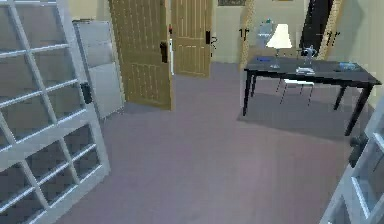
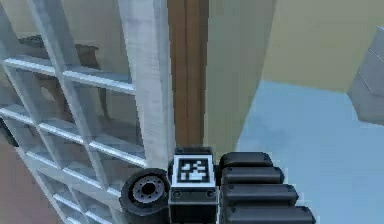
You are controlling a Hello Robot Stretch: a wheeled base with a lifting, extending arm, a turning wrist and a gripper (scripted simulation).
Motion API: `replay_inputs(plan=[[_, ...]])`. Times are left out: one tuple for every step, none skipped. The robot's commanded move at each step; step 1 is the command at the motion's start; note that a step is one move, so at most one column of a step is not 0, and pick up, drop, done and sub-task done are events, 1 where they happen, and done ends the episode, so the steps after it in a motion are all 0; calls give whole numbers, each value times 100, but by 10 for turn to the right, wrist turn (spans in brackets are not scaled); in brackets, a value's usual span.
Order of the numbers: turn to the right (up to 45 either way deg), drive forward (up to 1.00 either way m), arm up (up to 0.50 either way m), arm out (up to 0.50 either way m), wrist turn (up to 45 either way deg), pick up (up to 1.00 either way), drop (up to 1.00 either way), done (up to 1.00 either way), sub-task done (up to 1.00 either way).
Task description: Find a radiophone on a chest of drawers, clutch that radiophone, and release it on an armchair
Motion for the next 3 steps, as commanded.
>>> replay_inputs(plan=[[0, 100, 0, 0, 0, 0, 0, 0, 0], [0, 100, 0, 0, 0, 0, 0, 0, 0], [60, 0, 0, 0, 0, 0, 0, 0, 0]])
